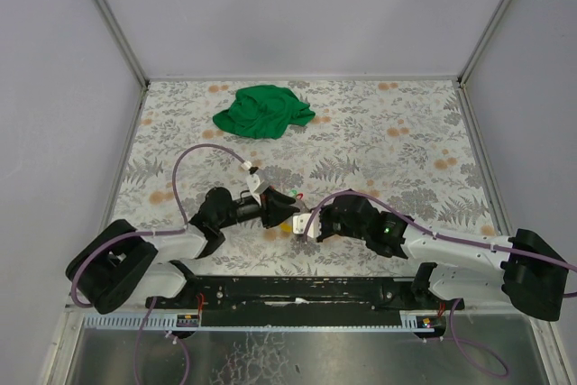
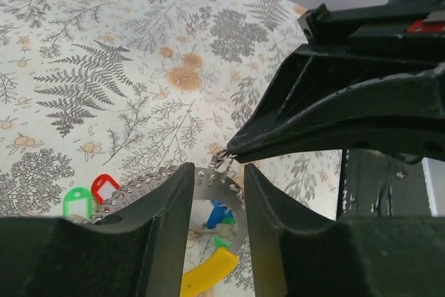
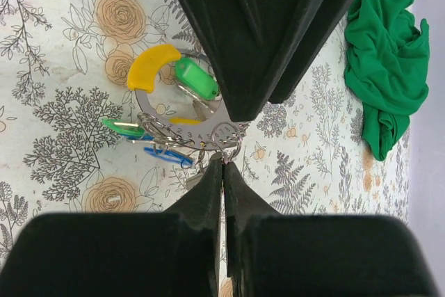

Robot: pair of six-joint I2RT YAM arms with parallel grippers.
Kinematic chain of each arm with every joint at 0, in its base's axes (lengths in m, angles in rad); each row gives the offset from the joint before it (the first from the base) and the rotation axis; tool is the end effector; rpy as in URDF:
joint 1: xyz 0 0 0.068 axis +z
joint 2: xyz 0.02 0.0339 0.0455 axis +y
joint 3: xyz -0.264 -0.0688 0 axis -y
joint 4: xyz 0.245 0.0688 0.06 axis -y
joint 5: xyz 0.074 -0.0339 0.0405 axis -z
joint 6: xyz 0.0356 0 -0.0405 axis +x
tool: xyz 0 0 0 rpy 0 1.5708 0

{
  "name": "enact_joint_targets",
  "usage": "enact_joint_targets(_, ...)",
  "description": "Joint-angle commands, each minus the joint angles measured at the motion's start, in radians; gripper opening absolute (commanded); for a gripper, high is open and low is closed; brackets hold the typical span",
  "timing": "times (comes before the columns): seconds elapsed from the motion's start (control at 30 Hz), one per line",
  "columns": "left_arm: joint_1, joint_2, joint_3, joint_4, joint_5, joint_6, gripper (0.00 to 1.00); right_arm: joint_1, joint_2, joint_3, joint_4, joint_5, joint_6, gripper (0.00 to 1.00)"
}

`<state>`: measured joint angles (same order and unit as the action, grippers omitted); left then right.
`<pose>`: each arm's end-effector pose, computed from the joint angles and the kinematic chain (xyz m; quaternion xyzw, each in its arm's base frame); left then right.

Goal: Put the keys on the keyring

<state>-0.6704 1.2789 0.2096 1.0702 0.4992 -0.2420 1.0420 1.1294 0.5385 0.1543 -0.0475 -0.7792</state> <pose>0.1615 -0.1498 0.1804 0.3163 0.6321 -0.4587 0.5385 0.1213 0.2110 0.2192 -0.6739 0.5071 0.0902 0.5298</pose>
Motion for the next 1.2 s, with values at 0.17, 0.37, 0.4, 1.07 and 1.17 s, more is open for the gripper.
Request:
enact_joint_targets(0.17, 0.051, 0.105, 0.146, -0.188, 0.269, 0.197, 0.36, 0.010, -0.016, 0.074, -0.047, -0.053, -0.055, 0.00)
enact_joint_targets(0.37, 0.054, 0.164, 0.180, -0.225, 0.349, 0.217, 0.35, 0.011, -0.013, 0.076, -0.043, -0.064, -0.068, 0.00)
enact_joint_targets(0.4, 0.054, 0.173, 0.182, -0.225, 0.355, 0.217, 0.34, 0.010, -0.012, 0.077, -0.045, -0.066, -0.068, 0.00)
enact_joint_targets(1.07, 0.077, 0.184, 0.198, -0.203, 0.416, 0.180, 0.22, 0.010, -0.027, 0.073, -0.062, -0.107, -0.066, 0.00)
enact_joint_targets(1.17, 0.081, 0.188, 0.201, -0.202, 0.425, 0.178, 0.15, 0.010, -0.026, 0.074, -0.064, -0.108, -0.066, 0.00)
